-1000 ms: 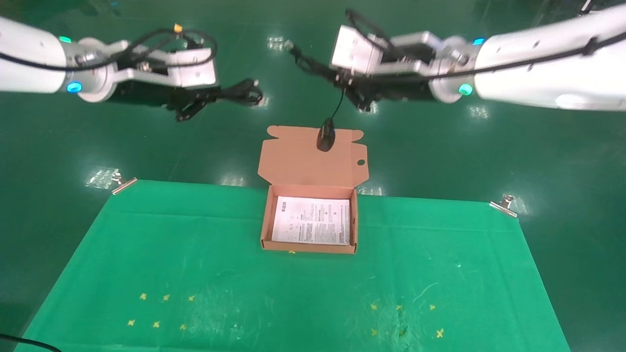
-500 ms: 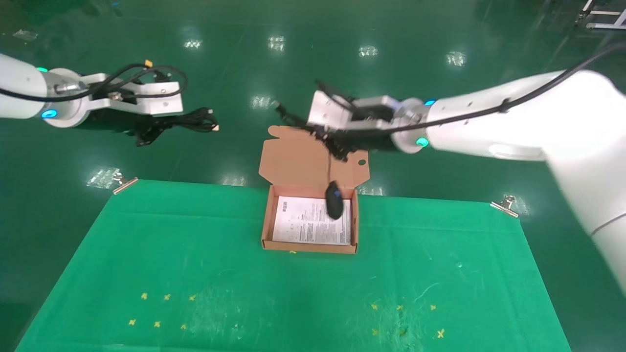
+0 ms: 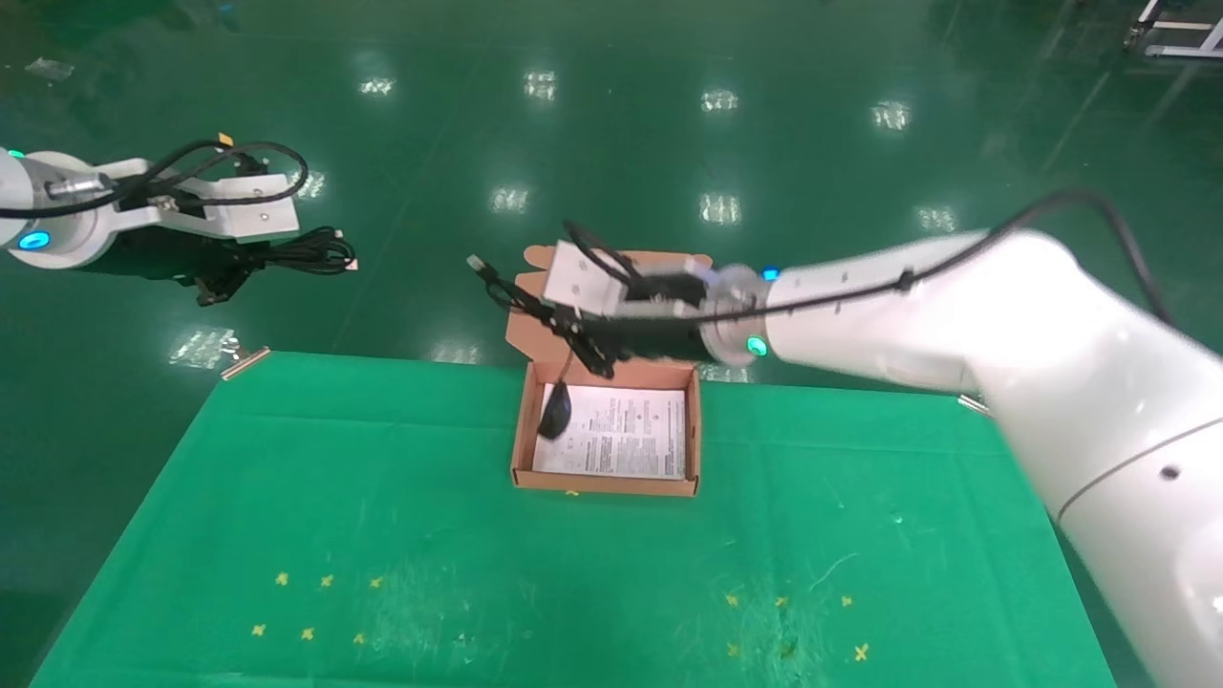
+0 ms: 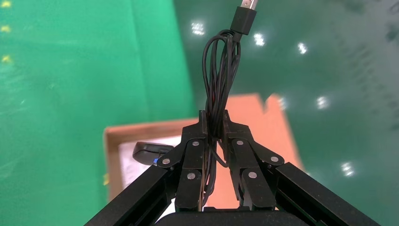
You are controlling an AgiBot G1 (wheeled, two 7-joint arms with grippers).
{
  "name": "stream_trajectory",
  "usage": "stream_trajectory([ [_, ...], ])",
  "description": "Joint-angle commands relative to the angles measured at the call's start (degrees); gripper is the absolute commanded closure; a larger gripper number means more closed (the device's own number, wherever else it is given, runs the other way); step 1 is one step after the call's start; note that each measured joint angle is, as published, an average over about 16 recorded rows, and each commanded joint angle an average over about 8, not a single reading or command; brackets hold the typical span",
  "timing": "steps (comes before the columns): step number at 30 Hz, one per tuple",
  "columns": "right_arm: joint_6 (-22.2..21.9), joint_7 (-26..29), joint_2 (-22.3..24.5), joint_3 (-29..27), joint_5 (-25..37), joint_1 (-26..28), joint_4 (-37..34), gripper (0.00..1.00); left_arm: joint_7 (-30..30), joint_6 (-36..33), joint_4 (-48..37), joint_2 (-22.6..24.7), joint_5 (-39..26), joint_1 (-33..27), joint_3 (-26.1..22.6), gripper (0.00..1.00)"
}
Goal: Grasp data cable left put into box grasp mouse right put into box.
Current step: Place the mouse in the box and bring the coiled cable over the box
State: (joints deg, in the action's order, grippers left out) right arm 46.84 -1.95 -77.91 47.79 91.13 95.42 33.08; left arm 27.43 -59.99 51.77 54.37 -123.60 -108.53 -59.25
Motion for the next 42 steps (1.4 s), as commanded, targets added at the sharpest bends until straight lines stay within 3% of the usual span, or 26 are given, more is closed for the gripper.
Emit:
stream_trajectory([
  [1,-1.0,-0.2,-0.1,0.5,-1.4,-0.9,-0.6,1.0,0.7,-0.2,0.7,-0.2,-0.4,0.1,-0.1,1.0],
  [17,-5.1,-1.4,-0.3,6.7,-5.0,-3.1,-8.9,1.0,2.4,-0.5,2.7,-0.8,-1.2,0.5,-0.2,1.0],
  [33,-10.7,-3.1,-0.7,19.0,-6.6,-4.2,-4.0,1.0,2.6,-0.6,3.0,-0.9,-1.3,0.6,-0.2,1.0],
  [34,-10.9,-3.1,-0.7,19.8,-6.7,-4.1,-3.8,0.94,2.6,-0.6,3.0,-0.9,-1.3,0.6,-0.2,1.0],
  [41,-12.1,-2.5,-0.7,23.3,-7.6,-3.9,-3.1,0.06,2.7,-0.6,3.0,-0.9,-1.3,0.6,-0.2,1.0],
  [42,-12.1,-2.5,-0.7,23.3,-7.6,-3.9,-3.1,0.0,2.7,-0.6,3.0,-0.9,-1.3,0.6,-0.2,1.0],
])
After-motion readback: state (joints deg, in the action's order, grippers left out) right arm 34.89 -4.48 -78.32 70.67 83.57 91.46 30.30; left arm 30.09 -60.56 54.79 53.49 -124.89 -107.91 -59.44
